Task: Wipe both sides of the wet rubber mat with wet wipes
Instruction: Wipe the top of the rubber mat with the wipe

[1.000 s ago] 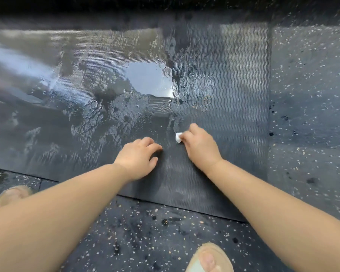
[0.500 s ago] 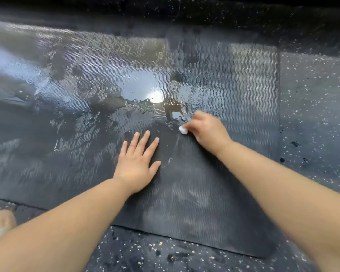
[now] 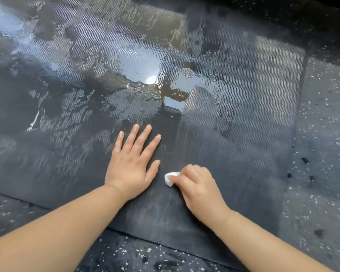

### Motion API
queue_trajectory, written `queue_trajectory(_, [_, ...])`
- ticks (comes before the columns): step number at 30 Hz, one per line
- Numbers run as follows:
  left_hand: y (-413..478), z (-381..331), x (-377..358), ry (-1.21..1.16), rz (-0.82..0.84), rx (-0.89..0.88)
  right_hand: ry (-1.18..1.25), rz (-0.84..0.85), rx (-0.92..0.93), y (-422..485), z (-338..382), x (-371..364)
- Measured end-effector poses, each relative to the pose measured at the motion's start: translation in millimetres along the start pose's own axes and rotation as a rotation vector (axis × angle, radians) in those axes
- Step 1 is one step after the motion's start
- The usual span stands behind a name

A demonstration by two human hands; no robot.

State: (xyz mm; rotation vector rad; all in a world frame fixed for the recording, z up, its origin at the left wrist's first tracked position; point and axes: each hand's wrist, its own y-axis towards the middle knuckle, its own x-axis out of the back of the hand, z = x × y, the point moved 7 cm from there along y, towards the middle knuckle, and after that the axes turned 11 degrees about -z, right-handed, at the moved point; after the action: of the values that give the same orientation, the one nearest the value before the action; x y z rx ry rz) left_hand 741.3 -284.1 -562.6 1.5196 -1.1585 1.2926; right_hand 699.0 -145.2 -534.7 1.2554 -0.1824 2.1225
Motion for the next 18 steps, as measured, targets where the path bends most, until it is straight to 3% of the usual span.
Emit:
queue_trajectory(3, [-0.9,0.2,1.6,0.01,0.017,0.008,0.015,0.089,0.185,19.7,-4.4,4.5])
queue_trajectory(5, [-0.9,0.1,1.9,0.008,0.023,0.013,0.006,0.026,0.23,62.0,-23.2,12.4])
queue_trajectory(7, [-0.5,0.3,2.0,0.005,0.027,0.014,-0.074,-0.093,0.151,116.0,-54.9,21.9])
queue_trajectory(12, [-0.1,-1.2,4.4,0.01,0.046,0.016,-0.2,-0.324,-0.322,201.3,-133.7,38.9])
queue_trajectory(15, [0.9,-1.7,4.6,0.006,0.049,0.015,-0.175,-0.349,-0.322,184.1,-111.0,27.8])
queue_trajectory(18, [0.1,-2.0,5.8,0.004,0.037,0.02,-0.103,-0.33,-0.161,127.1,-59.3,15.9])
